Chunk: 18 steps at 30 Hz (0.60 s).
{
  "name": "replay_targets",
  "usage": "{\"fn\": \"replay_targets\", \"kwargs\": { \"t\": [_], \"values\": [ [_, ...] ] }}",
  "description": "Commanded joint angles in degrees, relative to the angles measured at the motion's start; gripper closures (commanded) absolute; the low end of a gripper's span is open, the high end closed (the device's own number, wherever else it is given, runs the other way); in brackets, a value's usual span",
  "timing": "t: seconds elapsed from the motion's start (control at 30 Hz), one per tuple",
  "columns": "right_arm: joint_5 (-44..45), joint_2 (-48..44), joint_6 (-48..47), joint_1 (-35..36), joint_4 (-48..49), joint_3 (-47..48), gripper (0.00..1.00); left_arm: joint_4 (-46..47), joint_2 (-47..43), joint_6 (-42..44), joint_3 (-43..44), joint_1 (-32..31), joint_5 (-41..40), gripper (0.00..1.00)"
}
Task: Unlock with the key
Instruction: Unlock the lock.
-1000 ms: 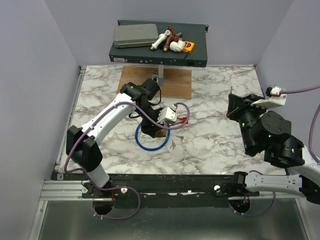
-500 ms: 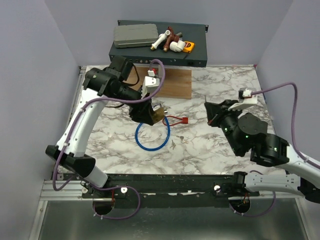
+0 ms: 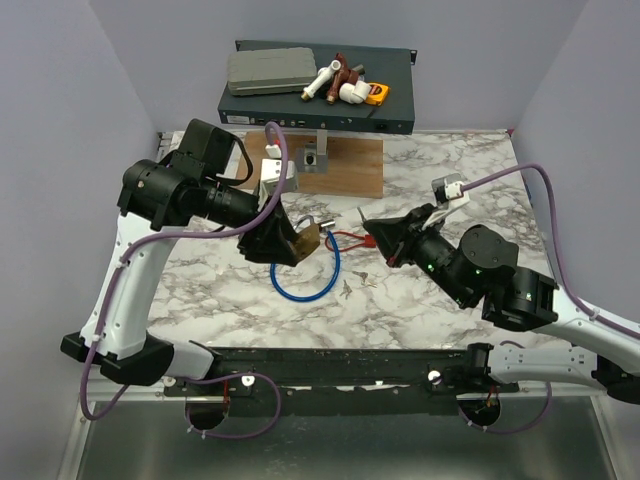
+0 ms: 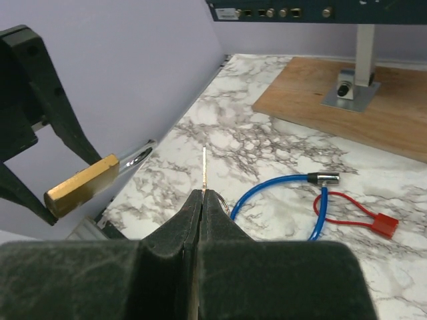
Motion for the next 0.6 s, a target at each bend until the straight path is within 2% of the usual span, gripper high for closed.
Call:
{"fn": "replay_targets", "kwargs": {
  "t": [0.0,0.57],
  "values": [
    [-7.31,-0.13,-1.11,0.0,2.46,0.31,0.99,6.17,-3.23,-4.19,0.32,0.25,3.44,1.0],
    [-16.68,-1.01,-1.36,-0.06,0.43,0.84,0.99,9.95,-5.68,-8.01,-0.51,0.33,-3.65,1.0]
  ]
}}
